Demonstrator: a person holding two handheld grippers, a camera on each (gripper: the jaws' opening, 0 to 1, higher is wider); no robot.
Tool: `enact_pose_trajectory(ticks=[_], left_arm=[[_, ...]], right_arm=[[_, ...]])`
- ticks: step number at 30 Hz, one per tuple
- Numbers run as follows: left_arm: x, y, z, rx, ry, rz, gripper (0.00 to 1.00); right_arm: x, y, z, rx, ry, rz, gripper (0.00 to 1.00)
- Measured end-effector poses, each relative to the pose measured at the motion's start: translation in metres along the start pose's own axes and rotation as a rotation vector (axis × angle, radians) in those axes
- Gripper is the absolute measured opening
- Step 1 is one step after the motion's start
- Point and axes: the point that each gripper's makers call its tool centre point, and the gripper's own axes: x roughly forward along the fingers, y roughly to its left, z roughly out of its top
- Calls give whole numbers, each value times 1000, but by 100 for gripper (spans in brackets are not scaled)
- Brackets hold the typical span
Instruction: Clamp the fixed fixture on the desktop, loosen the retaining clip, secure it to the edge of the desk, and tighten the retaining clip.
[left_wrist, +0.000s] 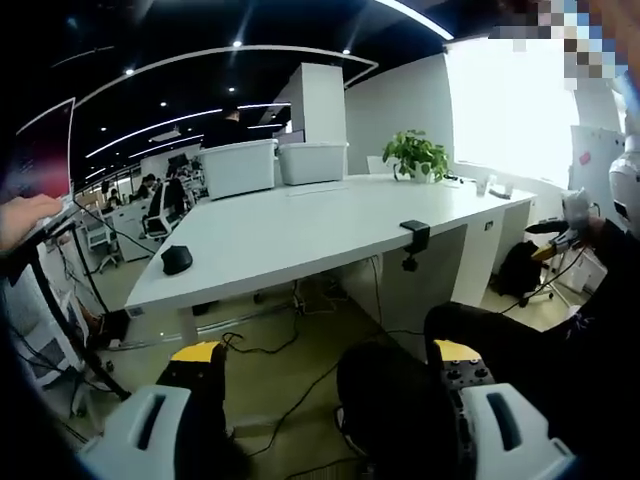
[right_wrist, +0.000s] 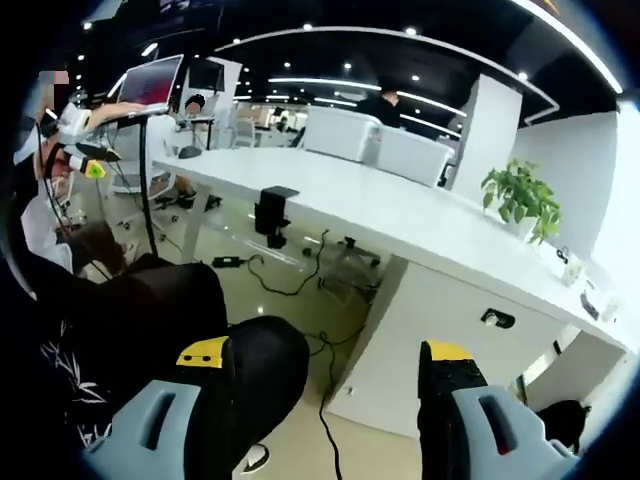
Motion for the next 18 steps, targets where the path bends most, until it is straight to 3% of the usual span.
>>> enact_pose_trajectory(ticks=[5, 11, 15, 18], left_arm=[[-3, 2, 1, 8, -2, 7, 83], [-6, 2, 3, 20, -4, 9, 84], [-8, 4, 3, 24, -1, 11, 85], [-8, 7, 2, 32, 0, 25, 87]], right_arm=[[-5, -6, 1, 147, -28, -11, 67], [-12, -9, 4, 117, -29, -25, 70], [-15, -6, 8, 122, -37, -12, 83], [-16, -4, 8, 102, -36, -12, 85]])
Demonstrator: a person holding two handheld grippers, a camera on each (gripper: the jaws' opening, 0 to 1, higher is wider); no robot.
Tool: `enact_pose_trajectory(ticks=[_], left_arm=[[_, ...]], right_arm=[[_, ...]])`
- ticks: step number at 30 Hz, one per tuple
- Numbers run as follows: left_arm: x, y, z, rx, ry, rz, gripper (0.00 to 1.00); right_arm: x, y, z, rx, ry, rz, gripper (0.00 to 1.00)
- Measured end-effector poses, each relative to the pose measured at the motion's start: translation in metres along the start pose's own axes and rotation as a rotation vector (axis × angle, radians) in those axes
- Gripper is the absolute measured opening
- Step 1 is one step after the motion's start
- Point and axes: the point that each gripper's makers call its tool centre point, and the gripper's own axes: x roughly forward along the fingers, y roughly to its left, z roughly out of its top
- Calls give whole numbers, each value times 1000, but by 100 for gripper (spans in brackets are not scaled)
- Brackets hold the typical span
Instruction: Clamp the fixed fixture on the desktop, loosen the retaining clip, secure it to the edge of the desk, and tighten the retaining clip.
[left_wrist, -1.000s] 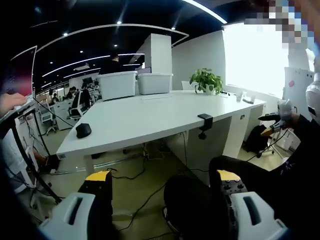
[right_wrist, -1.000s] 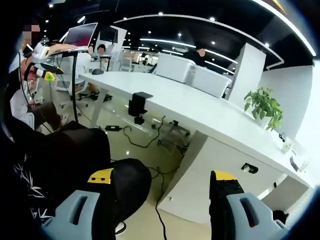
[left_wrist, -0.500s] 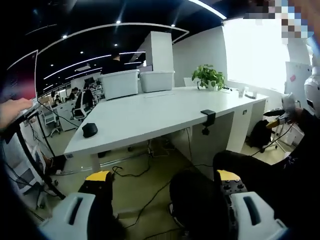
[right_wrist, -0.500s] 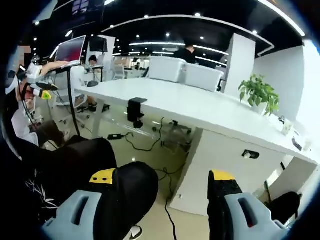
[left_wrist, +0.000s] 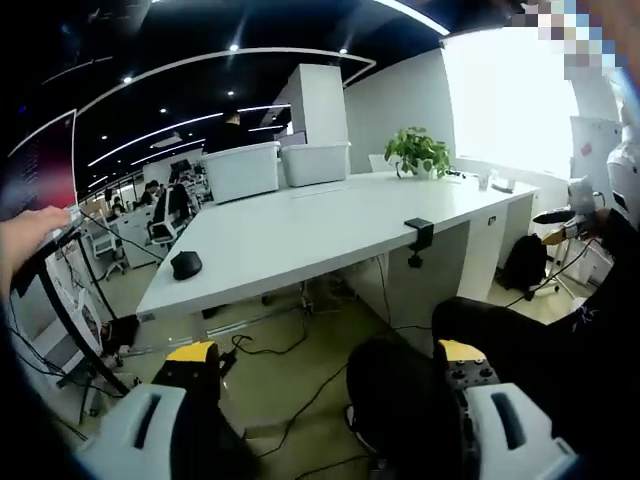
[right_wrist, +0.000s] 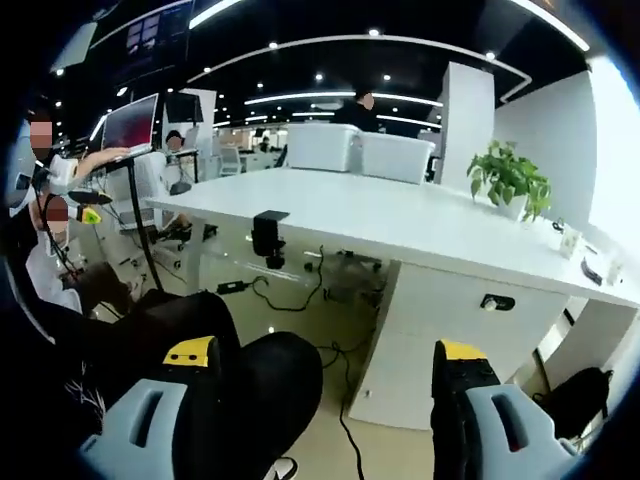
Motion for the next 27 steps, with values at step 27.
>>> enact_pose_trajectory(ticks=[27], left_arm=[[1, 12, 3, -41, -5, 45, 95]], right_arm=[[1, -8, -7, 41, 28, -36, 96]])
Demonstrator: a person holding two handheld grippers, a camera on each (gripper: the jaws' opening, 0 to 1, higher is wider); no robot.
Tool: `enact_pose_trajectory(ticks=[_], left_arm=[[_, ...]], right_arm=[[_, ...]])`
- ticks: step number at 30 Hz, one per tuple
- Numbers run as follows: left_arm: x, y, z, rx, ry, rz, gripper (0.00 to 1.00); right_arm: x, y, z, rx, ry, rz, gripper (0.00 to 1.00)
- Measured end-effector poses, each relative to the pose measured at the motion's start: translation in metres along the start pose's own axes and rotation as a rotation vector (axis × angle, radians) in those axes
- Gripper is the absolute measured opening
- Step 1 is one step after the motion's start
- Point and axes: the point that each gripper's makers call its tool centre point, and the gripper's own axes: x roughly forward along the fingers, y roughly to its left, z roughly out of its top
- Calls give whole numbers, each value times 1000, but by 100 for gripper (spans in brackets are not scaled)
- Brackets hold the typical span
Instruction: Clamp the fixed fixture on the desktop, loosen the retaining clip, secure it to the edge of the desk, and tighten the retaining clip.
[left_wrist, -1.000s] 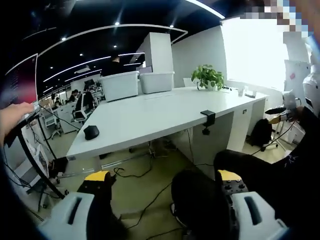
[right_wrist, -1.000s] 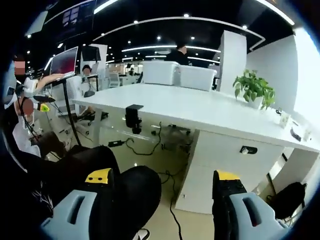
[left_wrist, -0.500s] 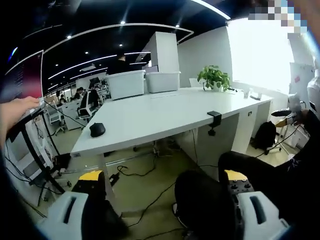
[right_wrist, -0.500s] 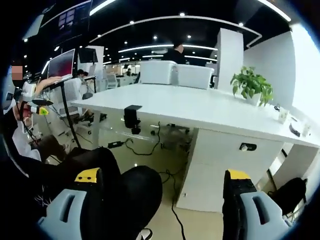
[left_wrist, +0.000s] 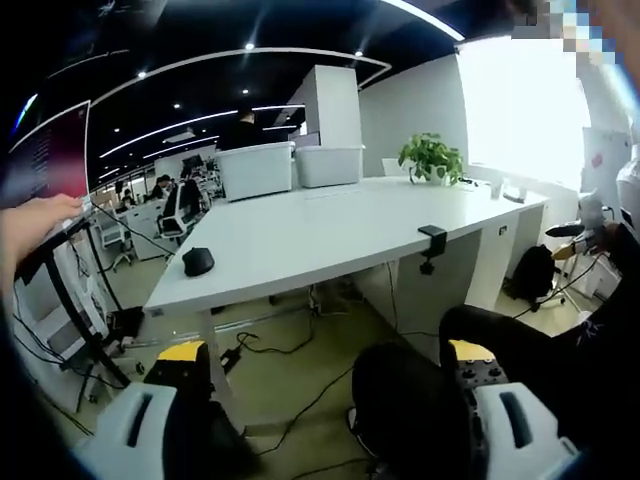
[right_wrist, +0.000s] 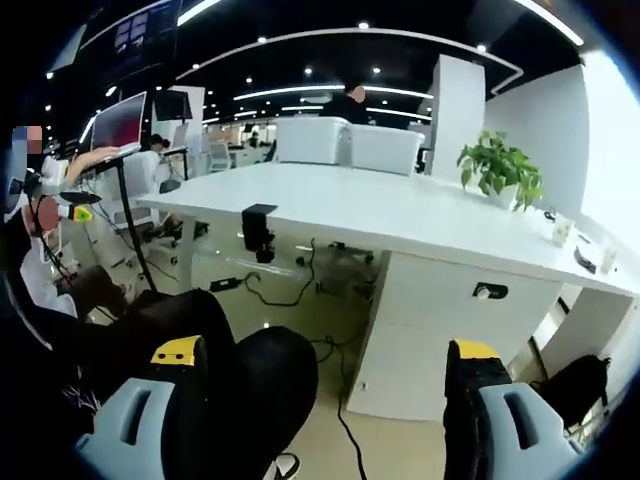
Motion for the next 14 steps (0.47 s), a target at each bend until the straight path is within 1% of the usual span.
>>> enact_pose_trajectory(ticks=[6, 14], left_arm=[[4, -3, -2, 9, 7, -8, 95], [5, -1, -5, 10, 18, -8, 95]], right_arm=[[6, 0, 1, -5, 1, 3, 96], [12, 1, -1, -10, 12, 2, 95]])
